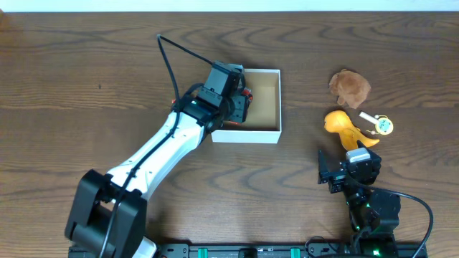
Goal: Pack container
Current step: 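Lift the fire truck and carry it right over the white box, then lower the fire truck into the box and open the left gripper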
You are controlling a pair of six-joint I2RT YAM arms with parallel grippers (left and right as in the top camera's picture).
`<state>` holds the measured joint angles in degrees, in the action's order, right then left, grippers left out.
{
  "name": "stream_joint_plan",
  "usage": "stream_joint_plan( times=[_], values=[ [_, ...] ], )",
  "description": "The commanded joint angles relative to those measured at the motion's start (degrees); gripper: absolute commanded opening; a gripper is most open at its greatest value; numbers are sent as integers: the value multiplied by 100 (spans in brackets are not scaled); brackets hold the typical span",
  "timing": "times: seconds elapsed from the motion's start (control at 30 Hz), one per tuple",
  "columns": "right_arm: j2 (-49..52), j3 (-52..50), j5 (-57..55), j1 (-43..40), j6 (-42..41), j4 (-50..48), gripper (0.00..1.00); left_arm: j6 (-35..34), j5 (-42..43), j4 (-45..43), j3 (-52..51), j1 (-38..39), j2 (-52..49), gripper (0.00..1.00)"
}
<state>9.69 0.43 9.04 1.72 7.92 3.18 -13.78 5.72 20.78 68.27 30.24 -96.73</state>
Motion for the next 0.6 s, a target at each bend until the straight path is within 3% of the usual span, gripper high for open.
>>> stream_joint_plan(
  times=[0.0, 0.57],
  values=[
    [-31, -11, 37, -68, -61, 20, 99, -210, -387, 109, 35, 7, -140, 6],
    [-31, -11, 39, -68, -61, 20, 99, -693, -542, 487, 35, 11, -214, 6]
  ],
)
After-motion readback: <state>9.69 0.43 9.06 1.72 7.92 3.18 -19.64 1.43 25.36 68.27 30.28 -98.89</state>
